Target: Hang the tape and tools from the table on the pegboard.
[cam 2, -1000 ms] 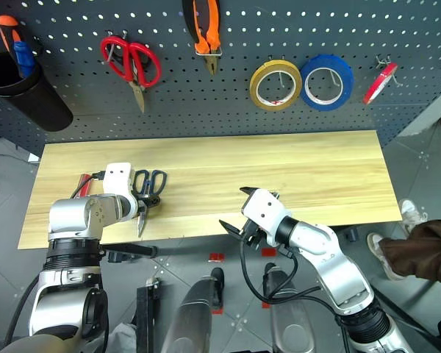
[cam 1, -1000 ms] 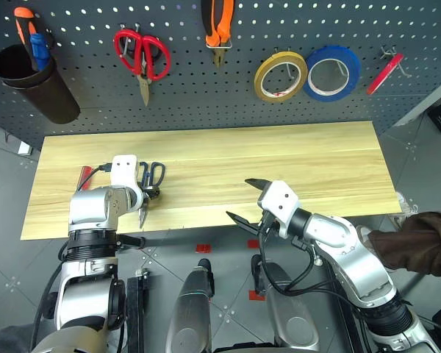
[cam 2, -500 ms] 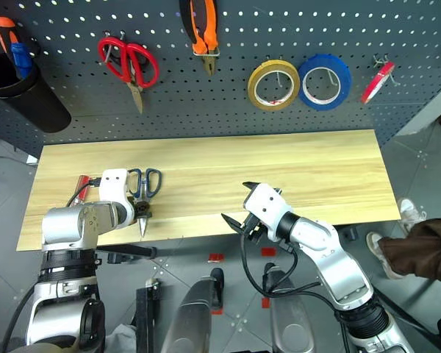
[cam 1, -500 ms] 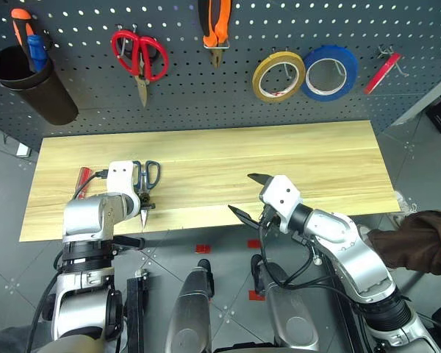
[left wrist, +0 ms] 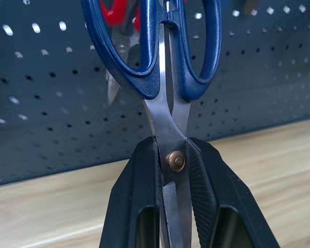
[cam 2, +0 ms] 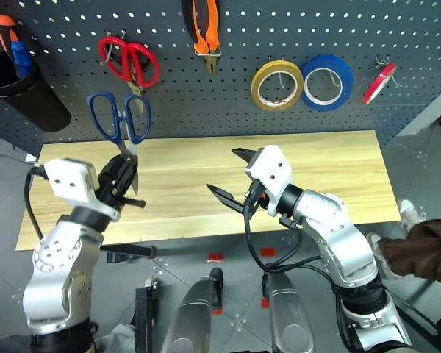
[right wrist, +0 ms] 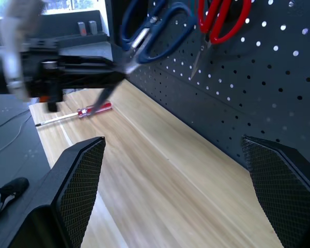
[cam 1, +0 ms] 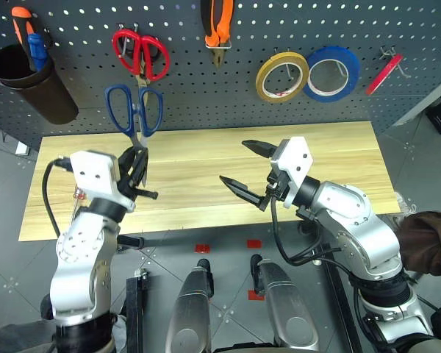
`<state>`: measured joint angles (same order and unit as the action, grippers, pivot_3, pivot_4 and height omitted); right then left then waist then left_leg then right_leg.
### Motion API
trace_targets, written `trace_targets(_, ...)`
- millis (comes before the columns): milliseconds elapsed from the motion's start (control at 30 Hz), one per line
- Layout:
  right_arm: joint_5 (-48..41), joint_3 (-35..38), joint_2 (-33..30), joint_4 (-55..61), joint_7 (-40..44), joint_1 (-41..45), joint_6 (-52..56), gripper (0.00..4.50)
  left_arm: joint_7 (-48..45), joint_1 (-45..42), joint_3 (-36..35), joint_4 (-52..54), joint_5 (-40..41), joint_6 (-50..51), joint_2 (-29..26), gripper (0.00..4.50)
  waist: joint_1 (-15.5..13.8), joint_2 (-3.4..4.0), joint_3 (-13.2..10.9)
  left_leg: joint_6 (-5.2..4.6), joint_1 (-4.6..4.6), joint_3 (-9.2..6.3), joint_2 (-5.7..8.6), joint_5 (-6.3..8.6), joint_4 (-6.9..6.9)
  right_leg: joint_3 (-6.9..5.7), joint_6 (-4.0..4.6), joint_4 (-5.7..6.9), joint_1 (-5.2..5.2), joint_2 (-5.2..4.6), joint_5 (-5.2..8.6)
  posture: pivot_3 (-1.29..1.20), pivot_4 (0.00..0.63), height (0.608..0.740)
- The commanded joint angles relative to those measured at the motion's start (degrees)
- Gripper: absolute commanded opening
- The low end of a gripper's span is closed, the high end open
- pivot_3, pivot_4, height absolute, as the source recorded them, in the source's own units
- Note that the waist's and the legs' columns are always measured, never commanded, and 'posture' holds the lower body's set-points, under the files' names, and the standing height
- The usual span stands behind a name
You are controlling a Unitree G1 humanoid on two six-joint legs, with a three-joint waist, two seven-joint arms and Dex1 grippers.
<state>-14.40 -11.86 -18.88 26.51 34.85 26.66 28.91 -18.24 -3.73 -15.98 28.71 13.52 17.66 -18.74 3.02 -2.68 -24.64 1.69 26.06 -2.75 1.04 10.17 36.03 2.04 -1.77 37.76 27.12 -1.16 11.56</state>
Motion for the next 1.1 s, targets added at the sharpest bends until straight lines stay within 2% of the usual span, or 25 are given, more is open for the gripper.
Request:
trace_targets(33,0.28,-0.48,0.08,-1.6,1.33,1.1,-3.62,4.5,0.76,-0.2,1.08,2.55,-3.62,-7.91,-0.55,0.48,-0.37,-0.01,0.01,-0.03,0.0,-0.03,0.0,-0.02,0.0,-0.05,0.0,0.02,0.0,0.01,0.0,-0.01,0.392,0.74)
trace_targets(100,0.57,-1.16,0.34,-3.15,1.69,1.71,-5.07,4.5,1.4,-2.22,1.92,0.68,-4.81,-10.13,-0.44,0.48,-0.76,-0.02,0.01,-0.1,0.02,-0.04,0.0,-0.07,0.01,-0.08,0.02,0.03,0.0,0.01,-0.04,0.0,0.383,0.74)
trace_targets(300,1.04,-1.89,1.43,-6.12,2.15,3.67,-8.09,4.5,1.1,-10.67,4.57,-4.84,-1.4,-4.79,0.51,0.48,-1.3,-0.18,0.14,-0.21,0.03,0.03,0.1,-0.16,0.06,-0.09,-0.17,0.0,-0.03,0.02,-0.19,0.01,0.372,0.74)
trace_targets(433,-0.93,-0.21,2.82,-3.99,1.19,4.64,-7.95,4.5,1.22,-14.4,4.15,-8.12,0.58,-2.7,0.76,0.48,-1.25,-0.22,0.16,-0.21,0.06,-0.01,0.12,-0.17,0.06,-0.16,-0.16,-0.03,-0.02,0.01,-0.2,-0.02,0.366,0.74)
trace_targets(567,-4.96,3.48,5.9,-1.5,-1.36,7.74,-6.03,4.5,0.49,-15.91,3.86,-9.94,1.33,-2.65,0.02,0.48,-0.88,-0.22,0.16,-0.19,0.07,-0.01,0.09,-0.17,0.05,-0.16,-0.13,0.04,0.03,0.01,-0.22,-0.04,0.367,0.74)
trace_targets(733,-4.75,3.83,6.37,-0.26,-3.19,11.92,-4.01,4.5,-0.14,-18.05,3.95,-11.71,1.98,-4.0,0.07,0.48,-1.03,-0.24,0.19,-0.12,0.05,-0.11,0.08,-0.24,0.1,-0.16,-0.07,0.12,0.01,0.01,-0.26,-0.05,0.362,0.74)
trace_targets(1000,-2.99,3.0,5.46,-1.14,-3.44,11.39,-5.09,4.5,-0.45,-19.44,4.29,-14.52,0.64,-9.14,-0.15,0.48,-1.0,-0.26,0.27,-0.11,0.06,-0.09,0.09,-0.27,0.09,-0.21,0.26,0.11,0.01,-0.01,-0.46,-0.06,0.358,0.74)
trace_targets(1100,-2.74,2.88,5.36,-1.21,-3.43,11.31,-5.12,4.5,-0.05,-19.8,4.18,-15.31,0.88,-8.02,-0.31,0.48,-0.98,-0.26,0.28,-0.1,0.06,-0.1,0.08,-0.27,0.1,-0.24,0.29,0.12,0.01,-0.01,-0.48,-0.06,0.358,0.74)
